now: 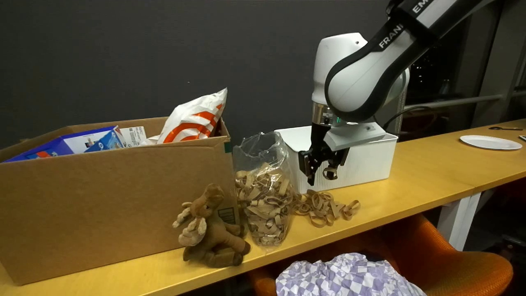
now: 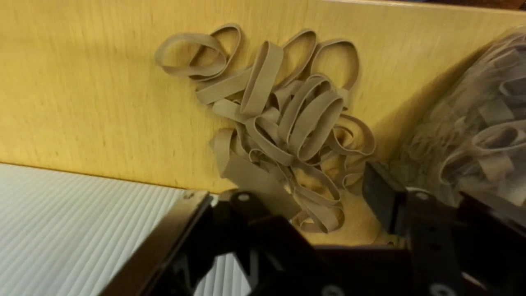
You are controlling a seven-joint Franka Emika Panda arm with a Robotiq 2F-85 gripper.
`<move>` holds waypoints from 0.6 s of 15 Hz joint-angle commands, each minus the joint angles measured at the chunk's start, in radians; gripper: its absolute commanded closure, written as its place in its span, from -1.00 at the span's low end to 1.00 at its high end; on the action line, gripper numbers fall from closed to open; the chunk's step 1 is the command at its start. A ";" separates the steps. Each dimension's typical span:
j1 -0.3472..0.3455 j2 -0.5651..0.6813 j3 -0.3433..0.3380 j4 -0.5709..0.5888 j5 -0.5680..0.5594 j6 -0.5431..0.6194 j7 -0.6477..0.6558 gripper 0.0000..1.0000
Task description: Remove some rubber bands from the plastic and put them on the counter.
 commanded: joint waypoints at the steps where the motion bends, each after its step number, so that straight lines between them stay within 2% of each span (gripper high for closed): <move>1: 0.025 -0.062 -0.025 -0.059 -0.003 -0.025 0.030 0.33; 6: 0.022 -0.087 -0.030 -0.070 -0.004 -0.039 0.039 1.00; 7: 0.019 -0.082 -0.030 -0.064 -0.002 -0.046 0.039 0.99; 8: 0.015 -0.075 -0.028 -0.056 0.003 -0.055 0.038 0.33; 9: 0.010 -0.070 -0.027 -0.052 0.006 -0.062 0.036 0.41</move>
